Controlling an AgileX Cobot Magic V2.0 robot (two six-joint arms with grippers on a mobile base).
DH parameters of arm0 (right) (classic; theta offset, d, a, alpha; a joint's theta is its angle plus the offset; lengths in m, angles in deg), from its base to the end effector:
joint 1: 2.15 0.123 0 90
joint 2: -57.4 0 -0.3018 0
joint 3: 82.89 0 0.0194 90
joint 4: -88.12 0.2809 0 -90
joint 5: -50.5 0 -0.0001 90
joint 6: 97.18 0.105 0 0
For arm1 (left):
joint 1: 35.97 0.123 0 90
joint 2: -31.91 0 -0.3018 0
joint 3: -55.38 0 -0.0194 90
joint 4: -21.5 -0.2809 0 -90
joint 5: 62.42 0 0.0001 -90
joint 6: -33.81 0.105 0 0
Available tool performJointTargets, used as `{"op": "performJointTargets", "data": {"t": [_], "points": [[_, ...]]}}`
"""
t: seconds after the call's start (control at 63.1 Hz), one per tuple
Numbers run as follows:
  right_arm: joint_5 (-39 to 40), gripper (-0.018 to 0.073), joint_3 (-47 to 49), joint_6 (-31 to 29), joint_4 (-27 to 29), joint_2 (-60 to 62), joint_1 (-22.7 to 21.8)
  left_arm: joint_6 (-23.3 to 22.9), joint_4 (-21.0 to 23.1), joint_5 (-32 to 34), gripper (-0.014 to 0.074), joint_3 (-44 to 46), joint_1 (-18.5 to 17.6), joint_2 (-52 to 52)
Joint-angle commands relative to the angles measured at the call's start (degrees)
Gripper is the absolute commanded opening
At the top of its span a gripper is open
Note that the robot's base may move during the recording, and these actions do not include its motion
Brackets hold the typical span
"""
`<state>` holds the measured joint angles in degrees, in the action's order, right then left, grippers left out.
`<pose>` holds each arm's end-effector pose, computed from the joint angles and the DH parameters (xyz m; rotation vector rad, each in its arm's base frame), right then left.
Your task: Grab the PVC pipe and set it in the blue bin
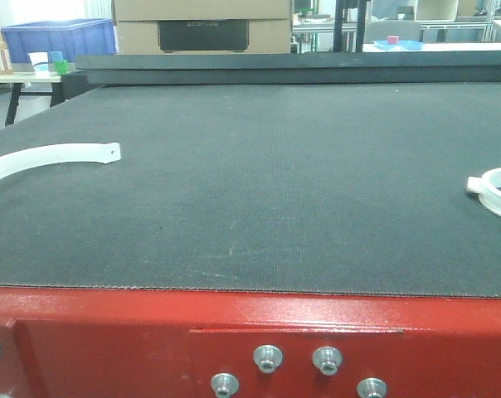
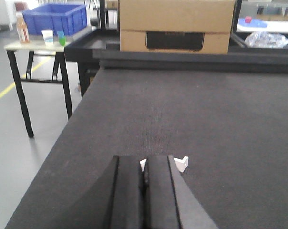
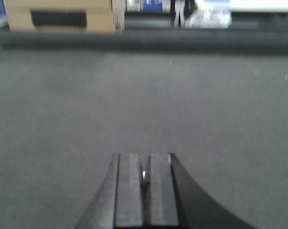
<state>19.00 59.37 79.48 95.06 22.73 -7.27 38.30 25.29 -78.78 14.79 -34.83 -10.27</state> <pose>0.1156 -0.0037 0.3731 0.0768 1.8083 0.0257 0.1562 0.0011 0.3635 0.0094 1.7295 0.0095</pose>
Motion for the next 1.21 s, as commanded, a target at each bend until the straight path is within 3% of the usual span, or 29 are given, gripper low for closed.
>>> {"op": "performJointTargets", "data": {"t": [0.0,0.143,0.492,0.698,0.888,1.189], "points": [[0.2,-0.0156,1.5,-0.1,1.5,-4.6,0.1,-0.3,0.0,1.5,-0.0111,2.4,-0.2,-4.6],[1.7,-0.0156,2.4,-0.1,6.8,-11.7,0.1,-0.3,0.0,6.3,-0.0111,3.1,-0.2,-10.0],[0.9,-0.0156,5.8,-0.1,7.0,-20.0,0.1,-0.3,0.0,14.9,-0.0111,3.1,-0.2,-13.4],[7.0,-0.0156,5.8,-0.1,7.0,-20.0,0.1,-0.3,0.0,15.2,-0.0111,3.1,-0.2,-13.4],[7.1,-0.0156,5.8,-0.1,7.0,-20.0,0.1,-0.3,-0.5,11.2,-0.0111,3.1,-0.2,-14.0],[13.9,-0.0156,5.8,-0.1,9.0,-20.1,0.1,-0.3,-2.3,6.1,-0.0111,3.1,-0.2,-20.8]]}}
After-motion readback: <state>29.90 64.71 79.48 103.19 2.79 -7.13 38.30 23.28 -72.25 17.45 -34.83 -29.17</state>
